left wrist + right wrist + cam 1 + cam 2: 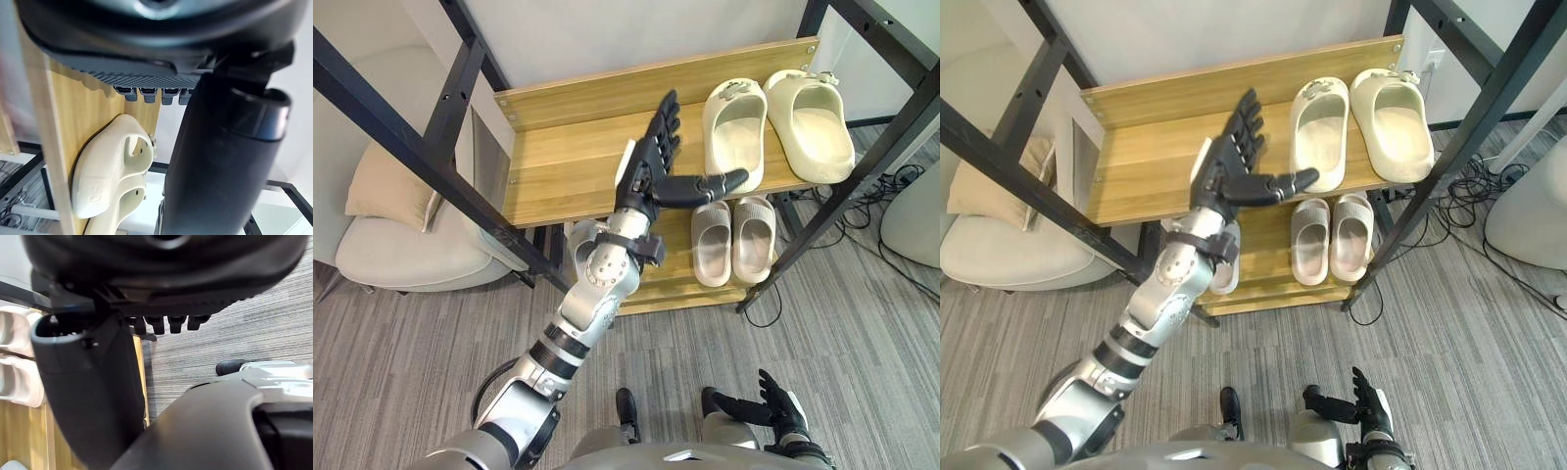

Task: Organize the slippers on the shoe rack

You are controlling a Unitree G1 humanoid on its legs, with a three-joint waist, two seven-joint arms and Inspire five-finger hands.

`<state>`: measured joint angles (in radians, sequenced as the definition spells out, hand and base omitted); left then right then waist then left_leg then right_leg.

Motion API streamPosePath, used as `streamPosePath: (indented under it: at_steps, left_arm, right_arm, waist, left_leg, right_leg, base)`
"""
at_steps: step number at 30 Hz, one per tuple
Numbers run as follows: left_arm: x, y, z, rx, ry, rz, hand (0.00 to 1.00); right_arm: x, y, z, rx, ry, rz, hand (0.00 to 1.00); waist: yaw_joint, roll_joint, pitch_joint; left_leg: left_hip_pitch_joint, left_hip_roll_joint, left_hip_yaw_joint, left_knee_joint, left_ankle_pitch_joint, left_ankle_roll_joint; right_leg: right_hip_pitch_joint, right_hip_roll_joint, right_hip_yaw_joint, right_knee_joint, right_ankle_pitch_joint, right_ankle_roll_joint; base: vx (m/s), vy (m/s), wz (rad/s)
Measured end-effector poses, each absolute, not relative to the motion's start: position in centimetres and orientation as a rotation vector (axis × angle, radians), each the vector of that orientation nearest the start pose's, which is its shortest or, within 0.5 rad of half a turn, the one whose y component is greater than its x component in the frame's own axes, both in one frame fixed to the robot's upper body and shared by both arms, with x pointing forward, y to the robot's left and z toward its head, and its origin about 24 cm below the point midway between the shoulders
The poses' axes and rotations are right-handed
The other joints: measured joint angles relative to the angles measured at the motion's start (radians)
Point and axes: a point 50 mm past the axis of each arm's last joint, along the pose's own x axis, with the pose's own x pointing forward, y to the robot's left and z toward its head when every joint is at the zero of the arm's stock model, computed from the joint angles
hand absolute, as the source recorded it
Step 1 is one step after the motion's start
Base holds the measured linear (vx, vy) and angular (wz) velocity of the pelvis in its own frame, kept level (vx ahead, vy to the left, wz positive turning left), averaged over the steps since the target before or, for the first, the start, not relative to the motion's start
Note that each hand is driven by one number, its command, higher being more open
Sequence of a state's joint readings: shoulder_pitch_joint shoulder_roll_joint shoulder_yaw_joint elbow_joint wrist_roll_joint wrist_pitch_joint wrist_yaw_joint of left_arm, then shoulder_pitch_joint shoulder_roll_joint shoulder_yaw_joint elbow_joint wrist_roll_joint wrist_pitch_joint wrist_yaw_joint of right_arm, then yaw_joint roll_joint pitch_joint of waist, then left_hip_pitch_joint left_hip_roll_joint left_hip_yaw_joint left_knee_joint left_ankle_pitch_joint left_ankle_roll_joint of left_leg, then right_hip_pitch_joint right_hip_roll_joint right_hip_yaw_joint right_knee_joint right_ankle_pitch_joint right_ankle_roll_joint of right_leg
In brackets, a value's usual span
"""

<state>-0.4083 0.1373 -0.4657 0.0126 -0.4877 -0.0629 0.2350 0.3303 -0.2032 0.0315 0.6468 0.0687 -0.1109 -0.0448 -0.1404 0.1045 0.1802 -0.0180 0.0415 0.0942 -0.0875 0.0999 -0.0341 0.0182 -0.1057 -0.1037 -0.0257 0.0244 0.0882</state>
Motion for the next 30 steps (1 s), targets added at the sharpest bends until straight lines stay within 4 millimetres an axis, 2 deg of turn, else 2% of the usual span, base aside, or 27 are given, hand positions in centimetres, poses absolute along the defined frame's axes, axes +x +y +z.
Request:
streamPosePath:
  at_steps: [3, 8, 16, 24, 30]
  left_arm:
    - [28.8, 5.0, 12.1, -0.293, -0.203, -0.377, 1.00]
    - [28.1, 4.3, 11.3, -0.279, -0.165, -0.459, 1.00]
    - [27.4, 2.7, 11.3, -0.252, -0.163, -0.551, 1.00]
    - [28.5, 0.5, 12.1, -0.259, -0.150, -0.573, 1.00]
    - [29.1, 0.1, 12.5, -0.242, -0.154, -0.558, 1.00]
  right_arm:
    - [8.3, -22.2, -13.0, -0.156, 0.877, -0.143, 1.00]
    - [7.7, -21.9, -13.4, -0.164, 0.912, -0.123, 1.00]
    - [7.5, -21.8, -13.7, -0.162, 0.933, -0.123, 1.00]
    - [7.7, -21.8, -13.7, -0.161, 0.928, -0.122, 1.00]
    - [7.8, -21.6, -13.6, -0.156, 0.922, -0.122, 1.00]
  waist:
    - [0.004, -0.012, -0.024]
    - [0.013, -0.033, -0.050]
    - [0.014, -0.048, -0.061]
    - [-0.001, -0.051, -0.060]
    - [-0.002, -0.059, -0.055]
  left_leg:
    - [0.000, 0.004, -0.006, 0.000, 0.000, -0.001]
    - [0.001, 0.002, -0.021, -0.001, -0.002, -0.004]
    - [0.005, 0.004, -0.021, -0.001, -0.011, -0.016]
    - [0.001, 0.006, -0.007, 0.000, -0.012, -0.018]
    - [-0.004, 0.006, 0.008, -0.001, -0.012, -0.017]
  right_leg:
    - [0.002, 0.003, -0.009, -0.003, -0.003, -0.004]
    - [0.020, 0.004, -0.027, -0.021, -0.004, -0.006]
    - [0.034, 0.007, -0.030, -0.043, -0.003, -0.005]
    - [0.022, 0.003, -0.016, -0.039, -0.003, -0.005]
    - [0.001, 0.001, 0.002, -0.024, -0.002, -0.004]
  base:
    - [-0.02, -0.008, 0.08]
    - [0.01, -0.004, 0.09]
    - [0.04, -0.002, 0.00]
    - [0.00, 0.009, -0.04]
    - [-0.02, 0.012, -0.08]
